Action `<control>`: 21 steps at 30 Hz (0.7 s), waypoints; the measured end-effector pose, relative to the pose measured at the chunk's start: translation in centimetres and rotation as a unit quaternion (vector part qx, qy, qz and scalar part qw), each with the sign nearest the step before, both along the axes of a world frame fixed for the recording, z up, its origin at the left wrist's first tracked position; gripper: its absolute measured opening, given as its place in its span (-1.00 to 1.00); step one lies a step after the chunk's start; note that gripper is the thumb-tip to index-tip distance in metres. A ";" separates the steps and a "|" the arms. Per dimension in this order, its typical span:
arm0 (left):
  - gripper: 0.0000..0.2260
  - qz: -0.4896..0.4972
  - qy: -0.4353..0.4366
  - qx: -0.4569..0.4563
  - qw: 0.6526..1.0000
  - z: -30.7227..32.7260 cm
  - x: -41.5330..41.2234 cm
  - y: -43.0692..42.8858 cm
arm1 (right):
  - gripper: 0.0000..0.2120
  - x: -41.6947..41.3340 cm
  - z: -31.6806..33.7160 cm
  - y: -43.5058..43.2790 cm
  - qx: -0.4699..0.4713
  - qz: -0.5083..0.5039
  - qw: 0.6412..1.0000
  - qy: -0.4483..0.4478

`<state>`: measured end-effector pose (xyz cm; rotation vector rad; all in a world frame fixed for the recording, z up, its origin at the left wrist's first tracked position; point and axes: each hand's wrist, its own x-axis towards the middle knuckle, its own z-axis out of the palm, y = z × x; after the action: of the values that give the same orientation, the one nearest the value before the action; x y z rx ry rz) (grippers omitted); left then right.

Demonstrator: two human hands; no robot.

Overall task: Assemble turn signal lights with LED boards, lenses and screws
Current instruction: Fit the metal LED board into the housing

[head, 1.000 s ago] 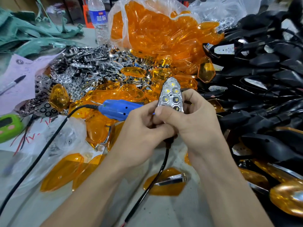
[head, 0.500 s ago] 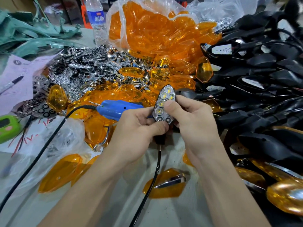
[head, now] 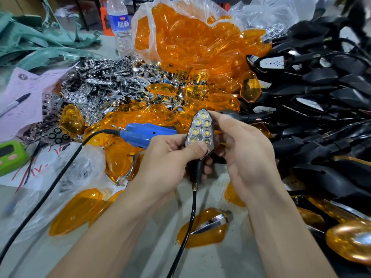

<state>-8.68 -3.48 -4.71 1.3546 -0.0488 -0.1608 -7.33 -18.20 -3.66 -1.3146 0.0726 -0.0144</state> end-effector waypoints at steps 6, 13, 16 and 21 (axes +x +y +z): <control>-0.89 -0.006 -0.023 0.036 0.999 -0.1 -0.3 0.1 | -0.77 0.1 -0.2 -0.1 -0.005 0.037 0.999 -0.032; -0.89 0.012 -0.078 0.104 0.991 -0.4 -0.3 -0.1 | -0.67 0.2 -0.1 0.8 -0.028 -0.011 0.991 -0.127; -0.86 -0.001 -0.075 0.117 0.990 -0.6 0.0 0.3 | -0.73 0.3 -0.2 0.7 -0.047 -0.017 0.986 -0.156; -0.89 -0.016 -0.081 0.121 0.989 -0.5 -0.1 0.5 | -0.74 0.1 -0.2 0.9 -0.105 -0.042 0.979 -0.169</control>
<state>-8.77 -2.95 -5.22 1.6076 -0.1915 -0.0850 -7.21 -17.31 -3.84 -1.5021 -0.1670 -0.3247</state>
